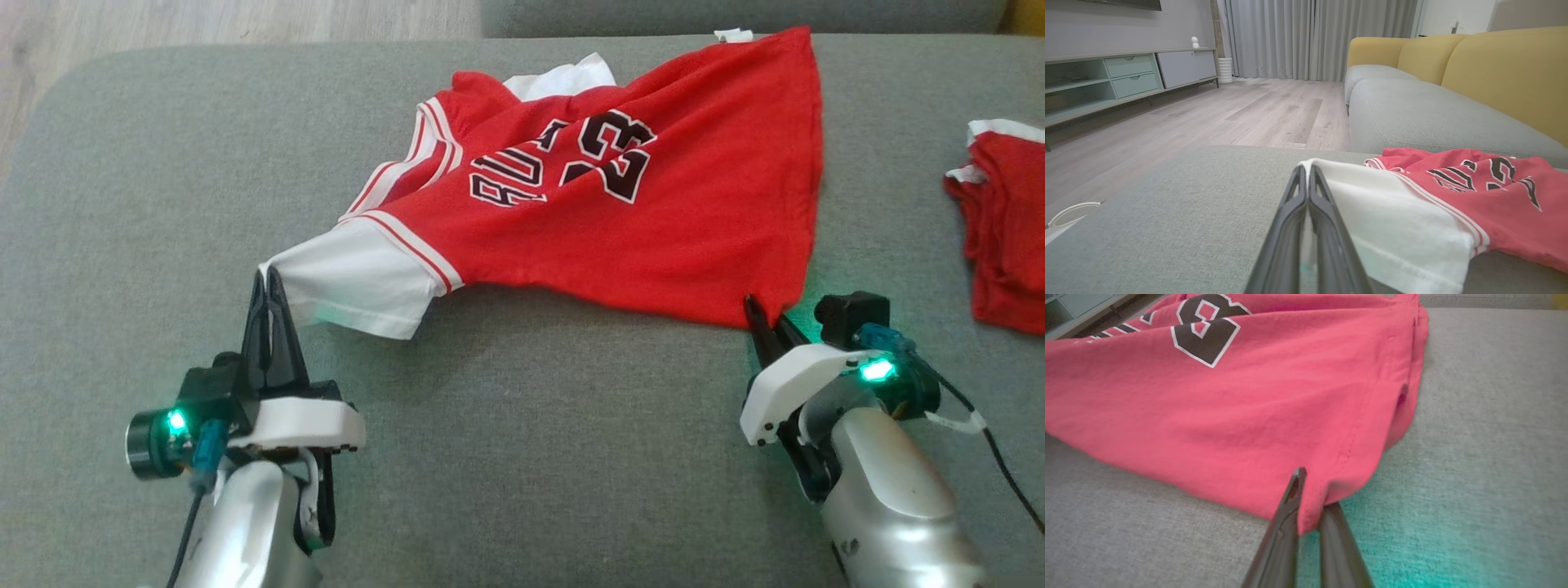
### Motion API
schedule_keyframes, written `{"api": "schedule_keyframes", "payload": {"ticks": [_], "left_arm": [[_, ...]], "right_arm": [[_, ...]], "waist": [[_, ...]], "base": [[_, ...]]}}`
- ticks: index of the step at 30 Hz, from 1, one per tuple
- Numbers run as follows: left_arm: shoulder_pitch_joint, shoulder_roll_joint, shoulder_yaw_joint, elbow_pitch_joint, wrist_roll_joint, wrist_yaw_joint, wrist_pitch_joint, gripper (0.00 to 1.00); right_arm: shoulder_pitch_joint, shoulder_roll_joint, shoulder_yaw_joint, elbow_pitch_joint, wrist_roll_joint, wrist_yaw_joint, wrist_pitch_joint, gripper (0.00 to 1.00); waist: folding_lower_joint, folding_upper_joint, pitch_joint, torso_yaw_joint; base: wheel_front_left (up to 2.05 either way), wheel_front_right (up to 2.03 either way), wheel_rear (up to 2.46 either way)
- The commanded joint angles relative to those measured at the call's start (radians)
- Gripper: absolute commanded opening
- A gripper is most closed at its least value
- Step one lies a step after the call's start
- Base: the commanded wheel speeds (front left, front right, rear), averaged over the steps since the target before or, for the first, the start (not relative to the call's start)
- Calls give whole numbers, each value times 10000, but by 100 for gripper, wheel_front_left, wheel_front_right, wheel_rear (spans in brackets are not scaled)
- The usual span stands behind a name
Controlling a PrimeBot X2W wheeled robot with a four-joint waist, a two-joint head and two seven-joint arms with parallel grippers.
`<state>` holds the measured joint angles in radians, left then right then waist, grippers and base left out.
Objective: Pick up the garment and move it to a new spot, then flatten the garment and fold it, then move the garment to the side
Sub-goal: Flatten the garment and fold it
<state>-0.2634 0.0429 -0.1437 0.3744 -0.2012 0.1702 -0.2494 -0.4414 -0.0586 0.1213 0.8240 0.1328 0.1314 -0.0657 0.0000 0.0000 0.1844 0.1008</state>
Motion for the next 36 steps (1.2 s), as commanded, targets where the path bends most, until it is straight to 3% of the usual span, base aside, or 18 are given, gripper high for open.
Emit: {"api": "schedule_keyframes", "payload": {"ticks": [1, 9, 20, 29, 36], "left_arm": [[-390, 95, 391, -371, 6, -53, -124, 0], [-329, 87, 794, -1136, -413, -371, -124, 0], [-761, 79, 1188, -3314, -1202, -667, -124, 0], [-1464, 77, 1366, -6444, -1629, -344, 352, 0], [-1893, 211, 1082, -8402, -1556, -15, 1786, 0]], "right_arm": [[-53, 83, 276, -173, 64, -7, -176, 0], [8, -103, 343, -1547, 115, -7, -607, 0], [-180, -1475, 663, -5320, 503, -7, 62, 0], [-737, -2596, 414, -8879, 557, -7, 1026, 0], [-433, -2551, -225, -10946, 321, -7, 2089, 0]], "waist": [[0, 0, -82, -62], [0, 0, -653, -446], [0, 0, -1411, -914], [0, 0, -1721, -1233], [0, 0, -1384, -1276]], "base": [[0, 0, 0], [0, 0, 0], [0, 0, 0], [0, 0, 0], [0, 0, 0]]}}
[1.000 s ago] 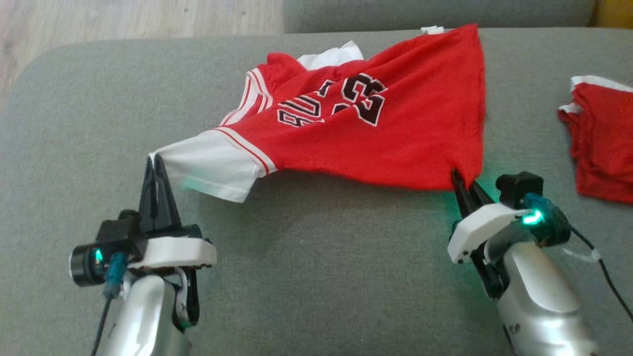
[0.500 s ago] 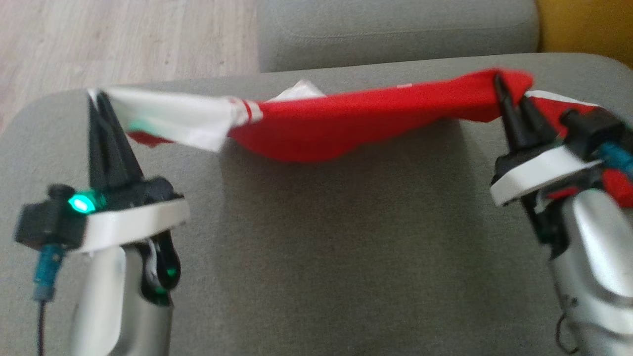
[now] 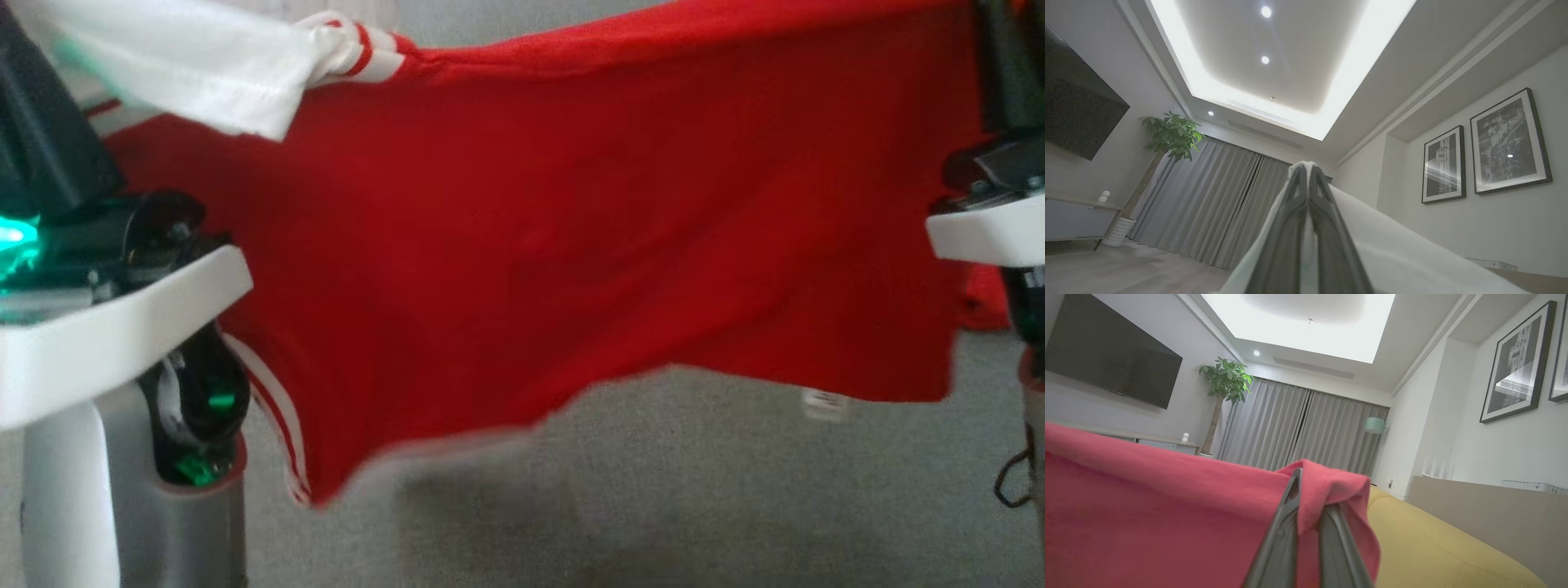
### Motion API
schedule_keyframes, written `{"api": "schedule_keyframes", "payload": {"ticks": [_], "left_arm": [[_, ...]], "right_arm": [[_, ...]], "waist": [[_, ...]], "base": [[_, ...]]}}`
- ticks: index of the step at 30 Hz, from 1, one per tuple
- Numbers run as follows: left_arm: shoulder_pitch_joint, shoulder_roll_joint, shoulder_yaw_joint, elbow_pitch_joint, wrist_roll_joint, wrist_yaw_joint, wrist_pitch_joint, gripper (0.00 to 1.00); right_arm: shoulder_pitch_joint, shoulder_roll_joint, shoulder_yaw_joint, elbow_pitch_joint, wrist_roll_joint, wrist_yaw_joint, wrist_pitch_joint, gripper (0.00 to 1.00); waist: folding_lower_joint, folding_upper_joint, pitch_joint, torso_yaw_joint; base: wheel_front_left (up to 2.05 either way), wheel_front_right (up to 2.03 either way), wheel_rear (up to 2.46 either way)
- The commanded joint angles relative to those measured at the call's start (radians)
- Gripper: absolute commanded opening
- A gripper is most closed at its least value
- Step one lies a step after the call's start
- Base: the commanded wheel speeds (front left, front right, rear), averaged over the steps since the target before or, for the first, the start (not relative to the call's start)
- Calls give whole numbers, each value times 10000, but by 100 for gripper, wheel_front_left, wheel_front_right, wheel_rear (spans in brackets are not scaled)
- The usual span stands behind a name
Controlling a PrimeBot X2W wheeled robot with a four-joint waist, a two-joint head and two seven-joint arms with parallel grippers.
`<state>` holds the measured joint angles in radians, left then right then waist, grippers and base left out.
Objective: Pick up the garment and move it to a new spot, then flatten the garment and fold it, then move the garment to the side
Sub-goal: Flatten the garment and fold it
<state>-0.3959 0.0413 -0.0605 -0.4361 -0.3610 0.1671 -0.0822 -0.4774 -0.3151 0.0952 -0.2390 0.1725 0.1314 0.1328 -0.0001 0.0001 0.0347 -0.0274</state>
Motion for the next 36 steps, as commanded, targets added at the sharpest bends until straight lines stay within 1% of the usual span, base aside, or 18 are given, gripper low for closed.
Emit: {"api": "schedule_keyframes", "payload": {"ticks": [1, 3, 5, 7, 10, 12, 14, 17, 19, 21, 24, 27, 28, 31, 36], "left_arm": [[-681, 316, 217, -290, 92, 21, 326, 0], [-977, 450, 195, 19, 31, 3, 765, 0], [-1443, 550, 283, 647, -217, -49, 1151, 0], [-2169, 916, 337, 1450, -185, -246, 1410, 0], [-3621, 1242, 398, 3104, -285, -521, 1600, 0], [-4779, 1525, 365, 4319, -137, -705, 1547, 0], [-5941, 1677, 368, 5489, -45, -840, 1295, 0], [-7465, 1752, 411, 6944, 38, -915, 776, 0], [-8204, 1789, 411, 7738, 105, -971, 361, 0], [-8655, 1793, 337, 8414, 192, -1053, -42, 0], [-8872, 1703, 240, 9209, 195, -1208, -543, 0], [-8685, 1648, 165, 9808, 214, -1317, -1018, 0], [-8685, 1648, 165, 9808, 214, -1317, -1018, 0], [-8179, 1601, 2, 10302, 252, -1498, -1264, 0], [-6674, 1576, -396, 10656, 494, -1806, -1605, 0]], "right_arm": [[-63, 48, -32, -444, -107, -7, 255, 0], [-137, 49, -93, -498, -171, -7, 576, 0], [-416, 149, -87, -249, 24, -7, 853, 0], [-1014, 23, 65, 306, 159, -7, 1079, 0], [-2418, -317, 399, 1695, 359, -7, 1134, 0], [-3619, -536, 690, 2868, 459, -7, 973, 0], [-4902, -620, 916, 4152, 499, -7, 622, 0], [-6681, -543, 1001, 5926, 325, -7, -204, 0], [-7524, -431, 985, 6968, 121, -7, -816, 0], [-8034, -326, 1009, 7911, -31, -7, -1364, 0], [-8280, -196, 1130, 9047, -131, -7, -2062, 0], [-8103, -113, 1419, 9873, -20, -7, -2577, 0], [-8103, -113, 1419, 9873, -20, -7, -2577, 0], [-7676, -160, 1855, 10624, 249, -7, -2789, 0], [-6507, -294, 2974, 11569, 881, -7, -2690, 0]], "waist": [[1, -1, 229, 20], [1, -1, 552, 46], [1, -1, 957, 67], [1, -1, 1498, 93], [1, -1, 2331, 235], [1, -1, 2869, 350], [1, -1, 3240, 444], [1, -1, 3604, 558], [1, -1, 3712, 618], [1, -1, 3732, 674], [1, -1, 3711, 753], [1, -1, 3650, 813], [1, -1, 3650, 813], [1, -1, 3551, 879], [1, -1, 3137, 931]], "base": [[0, 0, 0], [0, 0, 0], [0, 0, 0], [0, 0, 0], [0, 0, 0], [0, 0, 0], [0, 0, 0], [0, 0, 0], [0, 0, 0], [0, 0, 0], [0, 0, 0], [0, 0, 0], [0, 0, 0], [0, 0, 0], [0, 0, 0]]}}
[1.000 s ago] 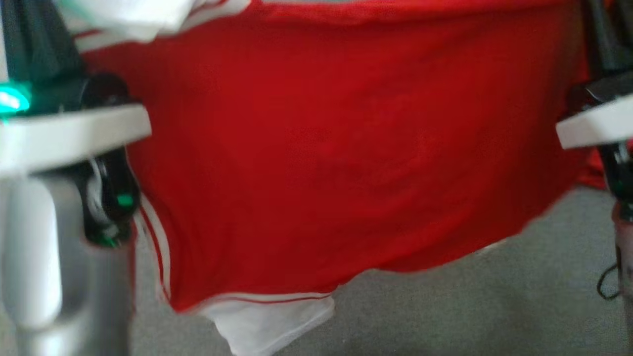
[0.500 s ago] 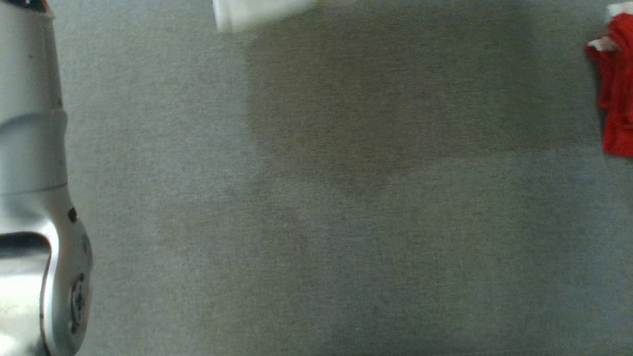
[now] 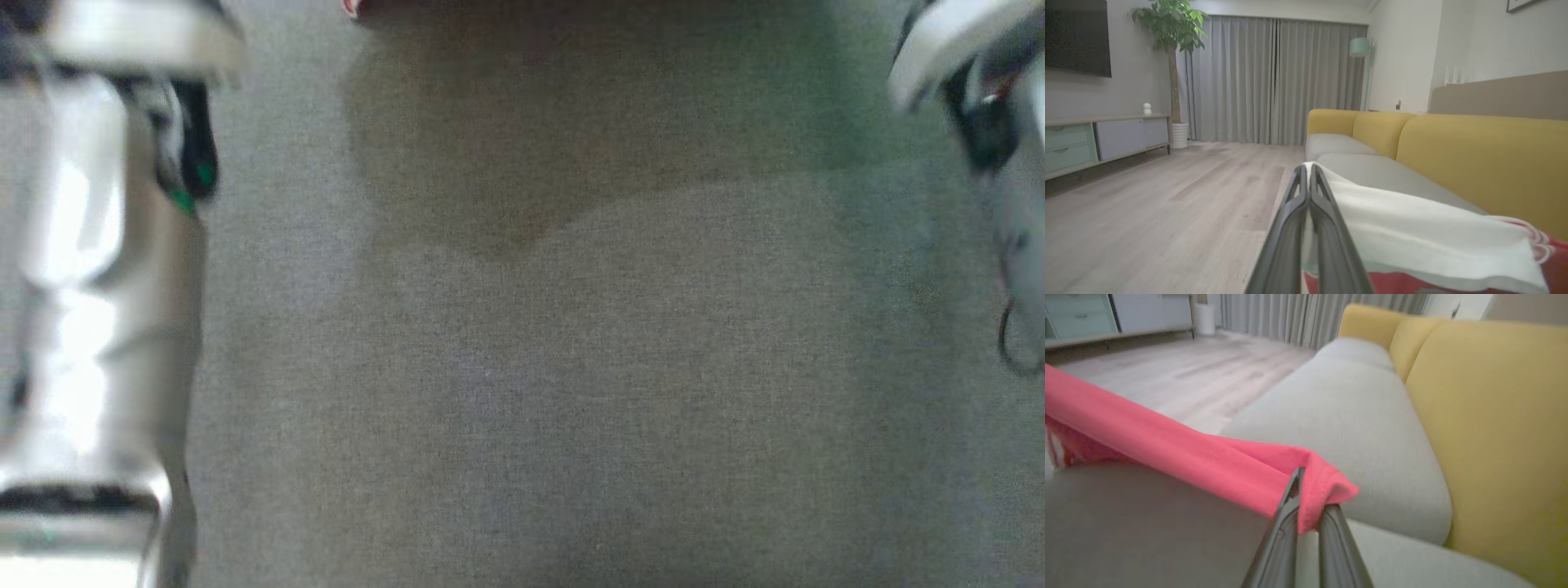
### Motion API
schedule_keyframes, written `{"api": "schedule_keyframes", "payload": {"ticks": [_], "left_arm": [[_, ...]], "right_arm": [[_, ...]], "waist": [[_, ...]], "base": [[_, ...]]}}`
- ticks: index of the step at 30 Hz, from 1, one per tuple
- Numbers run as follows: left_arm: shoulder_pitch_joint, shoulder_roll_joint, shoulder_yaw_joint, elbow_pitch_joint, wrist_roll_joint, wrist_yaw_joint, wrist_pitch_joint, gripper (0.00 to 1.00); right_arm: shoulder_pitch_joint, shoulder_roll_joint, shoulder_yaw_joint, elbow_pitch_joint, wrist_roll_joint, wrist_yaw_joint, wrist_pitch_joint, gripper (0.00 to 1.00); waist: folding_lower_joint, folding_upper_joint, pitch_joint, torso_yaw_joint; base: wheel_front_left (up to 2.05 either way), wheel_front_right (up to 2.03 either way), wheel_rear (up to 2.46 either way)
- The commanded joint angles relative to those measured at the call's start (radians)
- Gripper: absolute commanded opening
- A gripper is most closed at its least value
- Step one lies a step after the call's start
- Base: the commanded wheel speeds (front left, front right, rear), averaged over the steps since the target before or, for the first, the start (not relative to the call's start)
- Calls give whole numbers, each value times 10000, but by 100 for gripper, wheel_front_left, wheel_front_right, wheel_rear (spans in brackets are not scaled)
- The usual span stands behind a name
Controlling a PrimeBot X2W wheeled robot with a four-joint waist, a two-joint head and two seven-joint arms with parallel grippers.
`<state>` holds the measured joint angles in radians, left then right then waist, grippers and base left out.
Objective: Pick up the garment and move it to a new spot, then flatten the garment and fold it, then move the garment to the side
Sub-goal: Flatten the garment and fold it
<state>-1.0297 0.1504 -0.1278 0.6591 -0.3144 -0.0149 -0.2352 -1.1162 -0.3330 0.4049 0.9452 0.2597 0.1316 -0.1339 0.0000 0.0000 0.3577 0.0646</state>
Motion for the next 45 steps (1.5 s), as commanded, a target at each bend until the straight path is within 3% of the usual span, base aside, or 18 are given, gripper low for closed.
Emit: {"api": "schedule_keyframes", "payload": {"ticks": [1, 8, 12, 22, 34, 45], "left_arm": [[50, 487, 229, -294, 58, -23, -116, 0], [3119, 467, 105, -745, -7, -146, -226, 0], [5068, 490, 13, -1577, -216, -205, 46, 0], [7893, 641, -423, -4165, -314, -20, 1277, 0], [10013, 851, -622, -6696, -444, 438, 2362, 0], [10444, 904, -825, -7442, -387, 637, 2734, 0]], "right_arm": [[137, -158, 137, -147, 171, -9, 70, 0], [1927, -657, 2203, -256, 1829, -9, 1168, 0], [2888, -1490, 3556, -1155, 3013, -9, 1936, 0], [3956, -2850, 5100, -2901, 4699, -9, 2810, 0], [5019, -3603, 5744, -4119, 5833, -9, 3311, 0], [5582, -3857, 5425, -4866, 6166, -9, 3556, 0]], "waist": [[0, 0, -218, 9], [0, 0, -1289, -29], [0, 0, -1959, -18], [0, 0, -2853, 14], [0, 0, -3663, -5], [0, 0, -3676, -46]], "base": [[0, 0, 0], [0, 0, 0], [0, 0, 0], [0, 0, 0], [0, 0, 0], [0, 0, 0]]}}
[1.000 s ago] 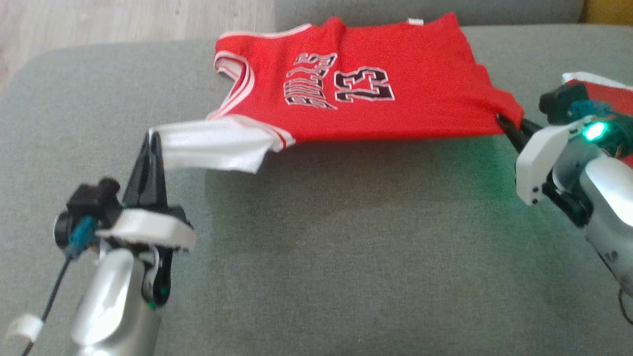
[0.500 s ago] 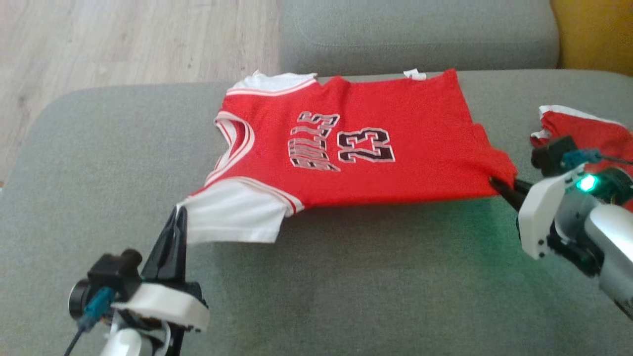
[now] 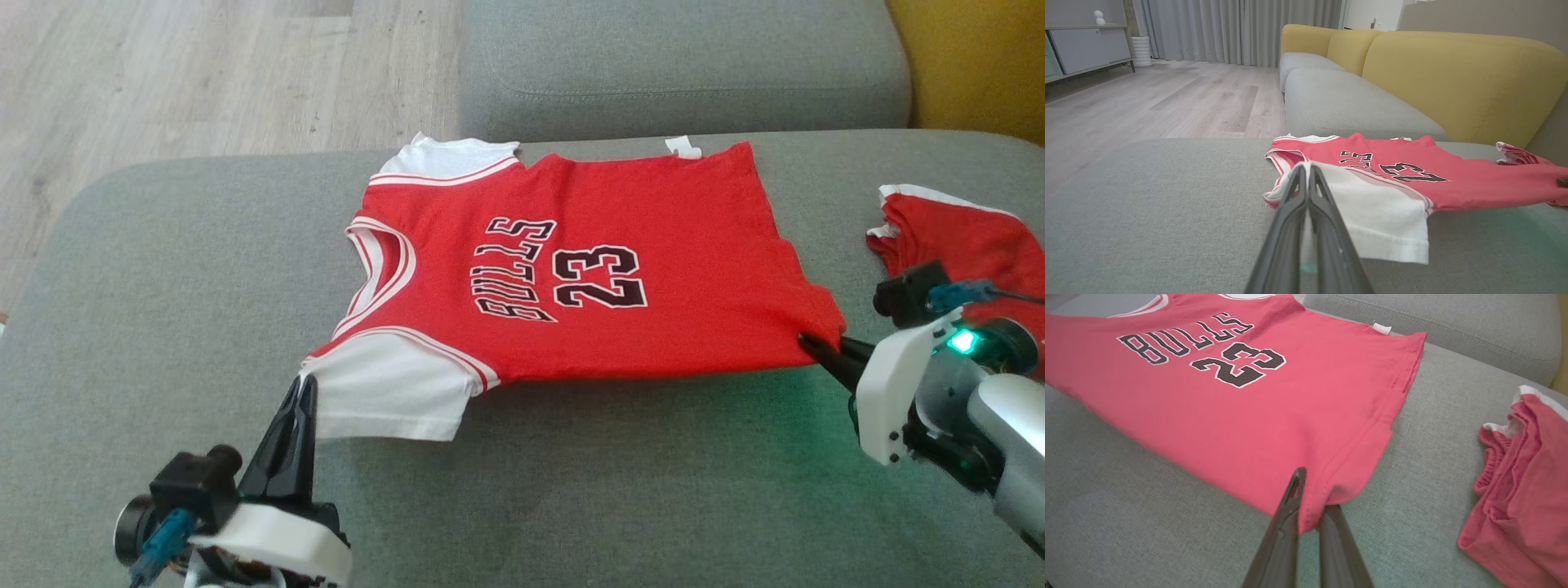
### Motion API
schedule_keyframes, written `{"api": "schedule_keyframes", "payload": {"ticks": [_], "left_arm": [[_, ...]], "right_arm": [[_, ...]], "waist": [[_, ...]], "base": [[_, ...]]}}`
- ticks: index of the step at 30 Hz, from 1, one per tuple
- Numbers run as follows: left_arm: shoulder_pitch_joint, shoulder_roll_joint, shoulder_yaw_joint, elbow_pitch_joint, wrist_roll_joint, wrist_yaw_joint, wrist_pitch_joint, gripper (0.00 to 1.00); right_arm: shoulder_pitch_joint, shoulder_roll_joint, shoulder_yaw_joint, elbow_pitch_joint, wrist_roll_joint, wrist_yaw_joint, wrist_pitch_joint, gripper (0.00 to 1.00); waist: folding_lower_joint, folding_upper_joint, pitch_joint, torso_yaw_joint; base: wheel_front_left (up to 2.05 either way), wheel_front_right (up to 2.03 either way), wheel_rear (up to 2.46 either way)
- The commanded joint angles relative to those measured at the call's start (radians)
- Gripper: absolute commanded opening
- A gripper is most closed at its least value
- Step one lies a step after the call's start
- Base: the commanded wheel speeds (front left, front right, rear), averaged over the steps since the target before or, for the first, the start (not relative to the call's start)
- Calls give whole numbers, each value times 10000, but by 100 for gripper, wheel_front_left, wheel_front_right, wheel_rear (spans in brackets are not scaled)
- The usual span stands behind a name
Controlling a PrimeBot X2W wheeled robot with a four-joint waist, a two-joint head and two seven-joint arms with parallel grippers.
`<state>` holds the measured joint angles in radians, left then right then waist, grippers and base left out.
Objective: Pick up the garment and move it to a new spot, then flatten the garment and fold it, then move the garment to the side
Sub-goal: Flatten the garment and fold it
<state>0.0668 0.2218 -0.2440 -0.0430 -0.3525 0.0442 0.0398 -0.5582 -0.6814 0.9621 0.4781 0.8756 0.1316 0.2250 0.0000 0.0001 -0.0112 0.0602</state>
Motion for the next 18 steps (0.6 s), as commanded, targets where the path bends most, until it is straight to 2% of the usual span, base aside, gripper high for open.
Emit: {"api": "schedule_keyframes", "payload": {"ticks": [1, 8, 18], "left_arm": [[-574, 195, 331, -405, -3, 51, 0, 0], [-1146, 325, 280, -22, 120, 55, 165, 0], [-2720, 592, 225, 1169, 429, 42, 540, 0]], "right_arm": [[19, -369, -201, -226, -15, -9, -22, 0], [-67, -288, -689, -366, -175, -9, 208, 0], [-515, 80, -1334, -267, -301, -9, 1283, 0]], "waist": [[0, -1, 43, -6], [0, -1, 441, -39], [0, -1, 1314, -125]], "base": [[0, 0, 0], [0, 0, 0], [0, 0, 0]]}}
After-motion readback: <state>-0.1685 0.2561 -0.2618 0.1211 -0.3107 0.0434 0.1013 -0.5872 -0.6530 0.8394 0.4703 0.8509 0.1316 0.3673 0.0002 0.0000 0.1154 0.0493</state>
